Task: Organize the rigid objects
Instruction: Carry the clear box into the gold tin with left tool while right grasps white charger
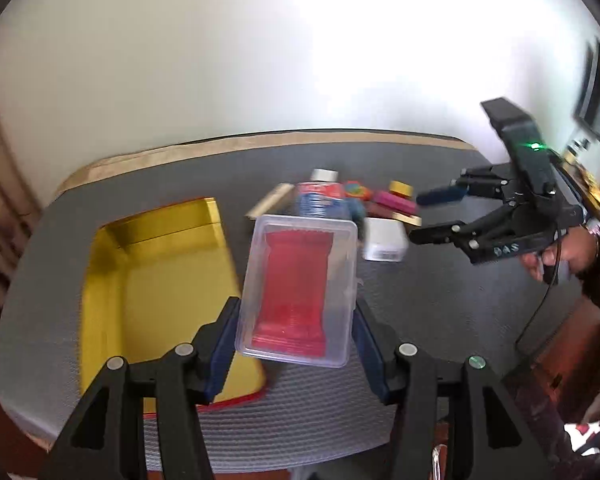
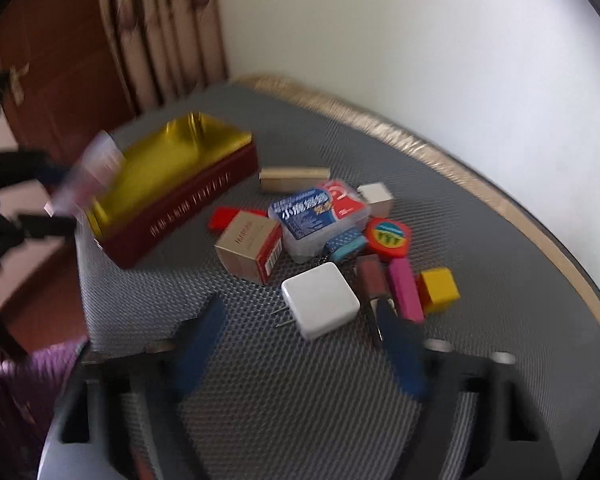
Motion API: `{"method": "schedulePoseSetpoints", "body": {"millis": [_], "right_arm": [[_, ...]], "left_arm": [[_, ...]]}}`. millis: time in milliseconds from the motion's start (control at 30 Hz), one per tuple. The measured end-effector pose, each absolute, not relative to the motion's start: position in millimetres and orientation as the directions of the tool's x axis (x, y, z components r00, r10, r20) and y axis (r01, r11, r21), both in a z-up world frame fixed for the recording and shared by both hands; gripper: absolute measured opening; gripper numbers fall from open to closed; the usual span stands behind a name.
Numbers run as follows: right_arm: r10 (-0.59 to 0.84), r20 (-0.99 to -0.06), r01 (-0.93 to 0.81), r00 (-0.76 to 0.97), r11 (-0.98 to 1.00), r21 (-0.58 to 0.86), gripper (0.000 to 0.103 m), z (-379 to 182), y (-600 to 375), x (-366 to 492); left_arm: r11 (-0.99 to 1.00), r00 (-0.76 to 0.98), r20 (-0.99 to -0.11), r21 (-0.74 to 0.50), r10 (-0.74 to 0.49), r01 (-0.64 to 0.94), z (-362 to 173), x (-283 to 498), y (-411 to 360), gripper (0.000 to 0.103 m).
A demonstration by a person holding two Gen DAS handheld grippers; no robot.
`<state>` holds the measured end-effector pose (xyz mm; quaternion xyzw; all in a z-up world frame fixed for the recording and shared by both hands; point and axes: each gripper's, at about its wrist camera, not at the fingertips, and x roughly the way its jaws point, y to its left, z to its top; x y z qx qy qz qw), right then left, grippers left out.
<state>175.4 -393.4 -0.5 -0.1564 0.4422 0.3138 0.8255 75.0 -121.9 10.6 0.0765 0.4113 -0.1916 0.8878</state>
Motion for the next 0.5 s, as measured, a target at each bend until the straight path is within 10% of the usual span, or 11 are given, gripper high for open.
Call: {"method": "schedulePoseSetpoints", "body": {"millis": [367, 500], "right_arm": [[0.283, -0.917, -0.755, 0.282, 0.655, -0.031, 0.046, -34, -375, 206], [0.267, -0.927, -0.768, 0.262, 0.640, -0.033, 0.062, -42, -373, 213]], "left_arm": [[0.950, 0.587, -0.776, -0.051, -0.231, 0.307, -2, 97, -75, 0.056], [0.954, 0.582, -0.780, -0.060, -0.229, 0.295, -5, 101, -70, 0.056]]}}
